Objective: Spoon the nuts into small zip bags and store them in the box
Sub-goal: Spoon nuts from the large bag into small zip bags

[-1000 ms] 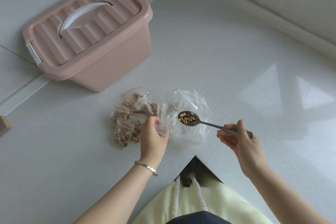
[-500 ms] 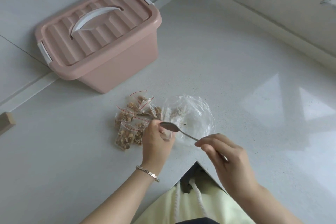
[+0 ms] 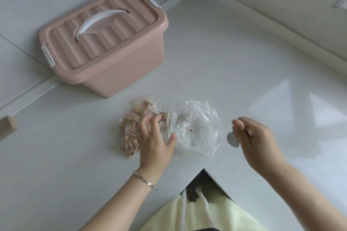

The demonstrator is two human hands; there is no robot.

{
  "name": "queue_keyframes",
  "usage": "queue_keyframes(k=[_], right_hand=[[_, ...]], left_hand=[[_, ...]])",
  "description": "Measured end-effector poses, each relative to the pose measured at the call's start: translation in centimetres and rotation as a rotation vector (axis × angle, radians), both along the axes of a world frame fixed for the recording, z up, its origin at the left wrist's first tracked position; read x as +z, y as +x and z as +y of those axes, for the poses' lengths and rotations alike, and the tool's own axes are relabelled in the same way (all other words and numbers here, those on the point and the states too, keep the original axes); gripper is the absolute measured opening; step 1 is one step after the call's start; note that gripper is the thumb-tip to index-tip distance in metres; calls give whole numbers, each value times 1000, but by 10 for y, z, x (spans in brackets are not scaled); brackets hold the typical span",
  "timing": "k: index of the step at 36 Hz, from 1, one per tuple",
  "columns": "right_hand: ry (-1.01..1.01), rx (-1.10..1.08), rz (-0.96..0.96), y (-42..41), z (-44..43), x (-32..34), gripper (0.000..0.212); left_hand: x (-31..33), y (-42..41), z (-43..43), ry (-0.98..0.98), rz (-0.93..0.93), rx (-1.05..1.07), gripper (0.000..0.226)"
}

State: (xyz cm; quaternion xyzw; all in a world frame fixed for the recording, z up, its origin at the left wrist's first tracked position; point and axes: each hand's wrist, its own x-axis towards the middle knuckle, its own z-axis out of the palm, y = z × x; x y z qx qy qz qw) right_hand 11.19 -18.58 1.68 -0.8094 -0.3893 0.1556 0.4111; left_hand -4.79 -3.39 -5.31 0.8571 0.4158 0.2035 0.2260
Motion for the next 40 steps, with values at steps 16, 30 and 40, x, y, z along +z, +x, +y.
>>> queue_keyframes(k=[16, 30, 40], right_hand=[[-717, 177, -59, 21, 84, -82, 44], [-631, 257, -38, 27, 74, -83, 46], [-540, 287, 313, 46, 55, -58, 30]], left_hand=[[-15, 72, 21, -112, 442, -432, 50], [-11, 71, 27, -652, -72, 0, 36], [-5, 61, 17, -803, -183, 138, 44]])
